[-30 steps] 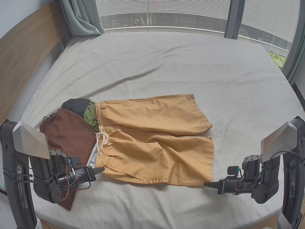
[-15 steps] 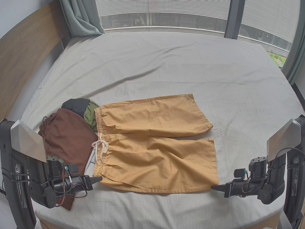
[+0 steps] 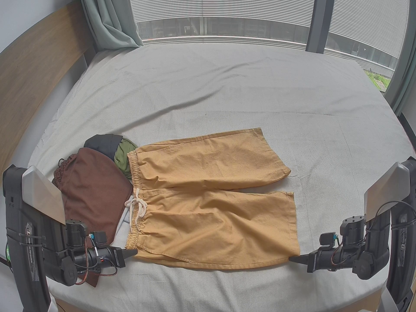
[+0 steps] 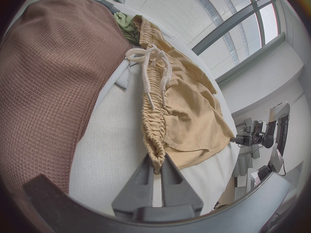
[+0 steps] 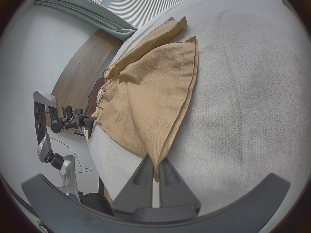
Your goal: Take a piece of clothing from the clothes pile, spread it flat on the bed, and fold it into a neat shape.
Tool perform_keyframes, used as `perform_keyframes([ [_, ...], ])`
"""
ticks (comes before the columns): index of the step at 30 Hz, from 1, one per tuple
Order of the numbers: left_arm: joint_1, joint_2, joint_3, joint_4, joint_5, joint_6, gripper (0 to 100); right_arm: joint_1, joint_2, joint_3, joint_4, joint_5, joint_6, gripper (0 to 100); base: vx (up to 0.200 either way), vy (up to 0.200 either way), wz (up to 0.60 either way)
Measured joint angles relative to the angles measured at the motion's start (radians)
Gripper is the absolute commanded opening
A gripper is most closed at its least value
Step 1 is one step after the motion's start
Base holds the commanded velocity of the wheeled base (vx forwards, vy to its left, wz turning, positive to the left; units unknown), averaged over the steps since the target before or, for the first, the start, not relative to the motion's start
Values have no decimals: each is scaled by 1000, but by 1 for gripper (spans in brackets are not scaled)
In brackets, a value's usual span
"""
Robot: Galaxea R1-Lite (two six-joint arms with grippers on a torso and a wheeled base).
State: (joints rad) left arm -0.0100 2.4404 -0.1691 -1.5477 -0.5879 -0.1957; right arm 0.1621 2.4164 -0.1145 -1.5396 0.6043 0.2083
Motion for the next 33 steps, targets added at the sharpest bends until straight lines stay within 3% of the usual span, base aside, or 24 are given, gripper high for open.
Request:
perform_keyframes([
  [2, 1, 3, -3, 0, -1, -1, 0, -1, 0, -3, 0, 0, 0, 0, 0, 0, 0],
  [3, 1, 4, -4, 0, -2, -2, 0, -1, 1, -3, 0, 0, 0, 100, 0, 0, 0],
  [4, 1, 5, -7, 0, -3, -2, 100, -1, 1, -4, -1, -1, 0, 100, 0, 0, 0],
  [33, -1, -39, -24, 0, -47, -18, 100, 1, -1, -31, -3, 21, 2, 100, 0, 0, 0],
])
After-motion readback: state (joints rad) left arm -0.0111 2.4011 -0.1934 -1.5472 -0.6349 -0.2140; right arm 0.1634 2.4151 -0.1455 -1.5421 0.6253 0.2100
